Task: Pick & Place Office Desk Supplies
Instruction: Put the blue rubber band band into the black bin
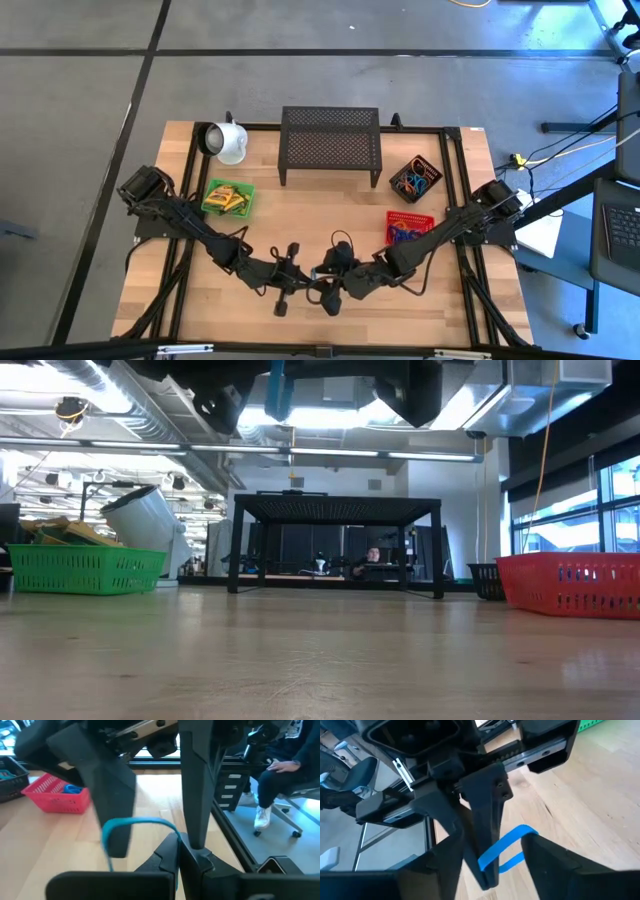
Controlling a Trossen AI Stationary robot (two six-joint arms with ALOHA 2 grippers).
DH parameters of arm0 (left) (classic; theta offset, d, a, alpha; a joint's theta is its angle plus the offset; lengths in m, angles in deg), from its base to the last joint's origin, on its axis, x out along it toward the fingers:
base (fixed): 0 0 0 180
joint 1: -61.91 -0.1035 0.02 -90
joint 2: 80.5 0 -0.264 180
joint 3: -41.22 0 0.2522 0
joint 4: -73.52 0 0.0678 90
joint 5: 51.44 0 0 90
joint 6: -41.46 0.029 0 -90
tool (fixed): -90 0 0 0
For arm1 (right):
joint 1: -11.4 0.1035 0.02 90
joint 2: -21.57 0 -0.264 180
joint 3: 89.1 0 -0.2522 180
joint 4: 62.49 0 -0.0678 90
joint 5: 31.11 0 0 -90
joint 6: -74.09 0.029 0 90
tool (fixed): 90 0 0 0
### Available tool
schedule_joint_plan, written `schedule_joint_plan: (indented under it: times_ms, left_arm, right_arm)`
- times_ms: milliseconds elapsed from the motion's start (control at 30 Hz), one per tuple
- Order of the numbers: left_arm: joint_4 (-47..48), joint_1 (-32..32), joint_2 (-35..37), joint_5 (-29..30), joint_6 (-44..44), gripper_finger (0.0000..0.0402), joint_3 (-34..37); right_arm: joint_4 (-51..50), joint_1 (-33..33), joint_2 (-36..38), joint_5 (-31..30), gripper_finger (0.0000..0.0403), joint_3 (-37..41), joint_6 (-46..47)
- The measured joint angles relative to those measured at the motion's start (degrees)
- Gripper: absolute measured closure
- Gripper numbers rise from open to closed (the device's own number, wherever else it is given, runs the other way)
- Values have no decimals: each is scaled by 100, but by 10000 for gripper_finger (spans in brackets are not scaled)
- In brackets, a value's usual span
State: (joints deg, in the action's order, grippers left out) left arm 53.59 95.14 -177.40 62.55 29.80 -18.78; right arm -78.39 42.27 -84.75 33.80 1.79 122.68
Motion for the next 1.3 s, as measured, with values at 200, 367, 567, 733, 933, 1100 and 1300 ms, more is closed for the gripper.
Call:
schedule_joint_plan:
  times_ms: [200,367,567,733,933,1100,1300]
  left_arm:
    - [-2,-2,-4,255,46,398,9]
    - [-24,6,-9,305,20,398,13]
    - [-27,11,-11,166,-423,380,15]
    - [75,10,3,175,-498,321,15]
    - [1239,-2,551,203,-531,257,15]
    - [2451,-13,1253,623,-915,238,9]
    - [3087,-7,1821,909,-1012,241,9]
  right_arm:
    - [4,2,0,3,287,0,1]
    - [-21,2,0,-6,378,0,-52]
    - [-21,1,1,-23,392,0,-156]
    - [-85,-13,0,-21,398,0,-259]
    - [-599,-34,2,33,399,-4,-295]
    - [-1772,-131,171,42,399,-2,-218]
    - [-3488,-291,803,-75,399,-2,-99]
